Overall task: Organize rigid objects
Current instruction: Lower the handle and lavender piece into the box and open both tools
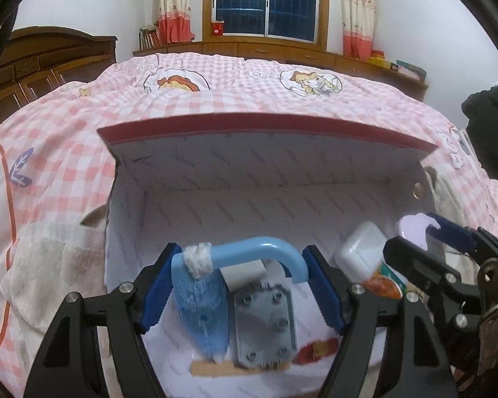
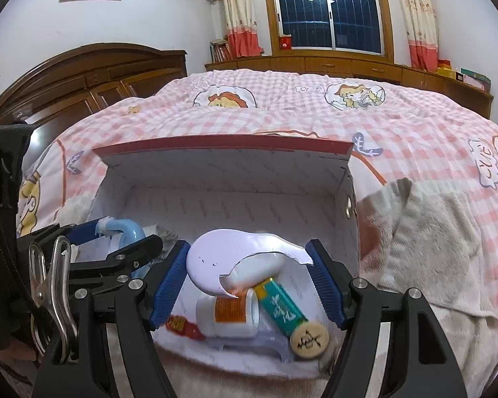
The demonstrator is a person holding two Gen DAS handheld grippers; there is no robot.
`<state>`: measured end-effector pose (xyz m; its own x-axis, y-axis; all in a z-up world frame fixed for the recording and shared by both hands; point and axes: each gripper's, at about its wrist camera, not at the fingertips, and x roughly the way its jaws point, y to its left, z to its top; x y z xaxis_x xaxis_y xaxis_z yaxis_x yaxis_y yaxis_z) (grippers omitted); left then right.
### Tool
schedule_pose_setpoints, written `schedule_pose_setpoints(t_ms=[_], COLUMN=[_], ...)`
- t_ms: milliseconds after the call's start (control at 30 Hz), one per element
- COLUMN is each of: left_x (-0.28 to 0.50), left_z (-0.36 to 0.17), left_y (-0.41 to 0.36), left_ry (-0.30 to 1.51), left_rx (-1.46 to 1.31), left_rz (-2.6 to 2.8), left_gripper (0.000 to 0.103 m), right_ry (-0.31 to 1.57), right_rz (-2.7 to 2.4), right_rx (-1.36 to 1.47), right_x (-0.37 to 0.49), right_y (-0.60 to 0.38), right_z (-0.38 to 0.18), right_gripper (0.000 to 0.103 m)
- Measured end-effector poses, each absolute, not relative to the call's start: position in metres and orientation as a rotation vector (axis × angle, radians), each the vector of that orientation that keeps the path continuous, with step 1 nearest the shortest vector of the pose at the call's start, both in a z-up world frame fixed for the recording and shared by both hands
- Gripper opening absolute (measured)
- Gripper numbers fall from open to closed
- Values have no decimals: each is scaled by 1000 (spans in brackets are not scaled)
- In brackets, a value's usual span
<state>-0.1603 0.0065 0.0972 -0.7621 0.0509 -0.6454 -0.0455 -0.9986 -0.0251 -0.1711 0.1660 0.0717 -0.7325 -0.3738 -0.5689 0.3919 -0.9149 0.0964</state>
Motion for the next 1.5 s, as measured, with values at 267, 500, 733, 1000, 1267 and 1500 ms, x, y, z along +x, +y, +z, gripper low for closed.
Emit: schedule_pose_setpoints(t_ms=[267, 500, 733, 1000, 1267, 1500], left_x=[-182, -192, -201, -204, -205, -205], left_z=[89, 84, 79, 77, 75, 75], left_y=[5, 4, 3, 0, -1, -1], left_ry=[-31, -26, -39, -47, -46, -51], left_rx=[-1084, -1088, -1105, -1099, -1096, -1093], left_rz=[2902, 2907, 2902, 2910, 2913, 2916], left_gripper=[78, 78, 78, 78, 78, 78], right_ry=[52, 60, 70, 99, 117, 120], right_rz=[-2598, -2606, -2616, -2640, -2652, -2659], right_rx=[864, 875, 877, 860, 860, 855], right_x=[-192, -206, -214, -217, -219, -218], right_y=[163, 160, 159, 155, 154, 154], right_z=[65, 58, 53, 51, 49, 50], right_gripper=[72, 72, 72, 72, 72, 72])
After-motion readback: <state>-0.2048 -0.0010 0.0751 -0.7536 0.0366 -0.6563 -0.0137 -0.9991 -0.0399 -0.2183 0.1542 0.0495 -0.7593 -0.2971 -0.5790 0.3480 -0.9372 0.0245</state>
